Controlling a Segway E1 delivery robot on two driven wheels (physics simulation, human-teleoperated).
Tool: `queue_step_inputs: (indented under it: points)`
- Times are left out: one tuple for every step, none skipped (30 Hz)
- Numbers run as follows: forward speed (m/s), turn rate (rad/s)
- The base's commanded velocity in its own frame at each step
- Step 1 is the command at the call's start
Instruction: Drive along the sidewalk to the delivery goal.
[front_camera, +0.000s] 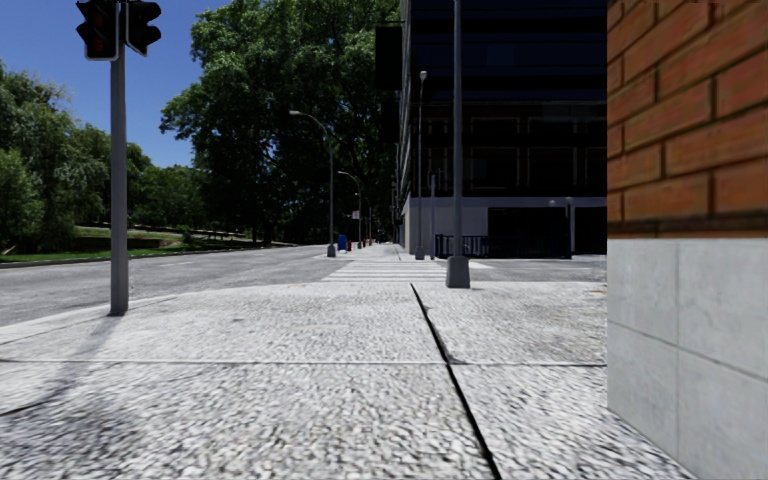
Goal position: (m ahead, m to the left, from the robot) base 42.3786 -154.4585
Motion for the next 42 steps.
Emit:
queue_step_inputs:
  points:
    - [2.0, 0.0]
    - [2.0, 0.0]
    - [2.0, 0.0]
    - [2.0, 0.0]
    - [2.0, 0.0]
    - [2.0, 0.0]
    - [2.0, 0.0]
    - [2.0, 0.0]
    - [2.0, 0.0]
    - [2.0, 0.0]
    - [2.0, 0.0]
    - [2.0, 0.0]
    - [2.0, 0.0]
    - [2.0, 0.0]
    - [2.0, 0.0]
    - [2.0, 0.0]
    - [2.0, 0.0]
    - [2.0, 0.0]
    - [2.0, 0.0]
    - [2.0, 0.0]
    - [2.0, 0.0]
    - [2.0, 0.0]
    - [2.0, 0.0]
    - [2.0, 0.0]
    - [2.0, 0.0]
    - [2.0, 0.0]
    - [2.0, 0.0]
    - [2.0, 0.0]
    - [2.0, 0.0]
    - [2.0, 0.0]
    - [2.0, 0.0]
    - [2.0, 0.0]
    - [2.0, 0.0]
    - [2.0, 0.0]
    - [2.0, 0.0]
    - [2.0, 0.0]
    - [2.0, 0.0]
    - [2.0, 0.0]
    - [2.0, 0.0]
    - [2.0, 0.0]
    - [2.0, 0.0]
    - [2.0, 0.0]
